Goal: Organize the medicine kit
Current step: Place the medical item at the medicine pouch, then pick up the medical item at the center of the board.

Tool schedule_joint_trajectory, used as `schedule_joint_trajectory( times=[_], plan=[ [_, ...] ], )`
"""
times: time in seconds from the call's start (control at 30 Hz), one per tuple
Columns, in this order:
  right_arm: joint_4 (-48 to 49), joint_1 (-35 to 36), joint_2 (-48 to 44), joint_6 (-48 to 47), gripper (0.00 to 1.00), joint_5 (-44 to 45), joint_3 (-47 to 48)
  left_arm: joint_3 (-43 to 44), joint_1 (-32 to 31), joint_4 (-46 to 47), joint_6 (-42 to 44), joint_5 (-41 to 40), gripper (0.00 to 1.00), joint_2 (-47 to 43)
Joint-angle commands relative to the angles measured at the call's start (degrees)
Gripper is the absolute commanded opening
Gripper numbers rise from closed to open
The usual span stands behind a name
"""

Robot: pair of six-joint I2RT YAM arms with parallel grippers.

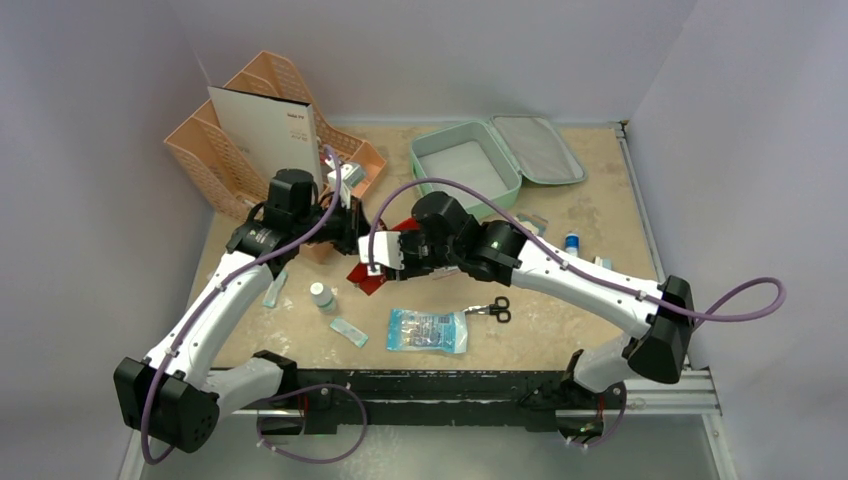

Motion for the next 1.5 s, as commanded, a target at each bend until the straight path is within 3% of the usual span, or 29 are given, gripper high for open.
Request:
schedule_joint_trajectory(
  times=[0.0,0.23,0.53,0.77,1.07,1.2,1.47],
  plan=[
    [3.65,0.3,-2.98,9.31,0.43,-0.1,1.27,1.39,-0.22,-0.49,-0.22,-6.97,0.0,-1.3],
    [16.06,0.25,-5.81,32.22,0.43,4.32,-4.45,3.94,-0.16,-3.51,-1.72,-19.9,0.0,-1.35],
    [19.3,1.89,-3.94,55.28,0.35,15.79,-9.1,7.4,0.1,-4.7,-1.2,-42.14,0.0,-5.78],
    [22.58,9.88,2.4,56.87,0.34,25.49,-10.9,10.72,0.04,-7.71,1.91,-56.53,0.0,-9.22],
    [27.7,16.29,13.37,59.61,0.32,31.13,-9.2,18.42,0.07,-12.65,5.28,-65.56,0.0,-11.96],
    [29.33,18.08,18.73,61.26,0.32,30.69,-7.43,20.49,0.08,-14.06,6.57,-67.53,0.0,-13.59],
    [34.71,19.9,25.2,64.13,0.31,29.42,-7.85,20.21,0.04,-17.37,5.65,-62.95,0.0,-16.22]
  ],
)
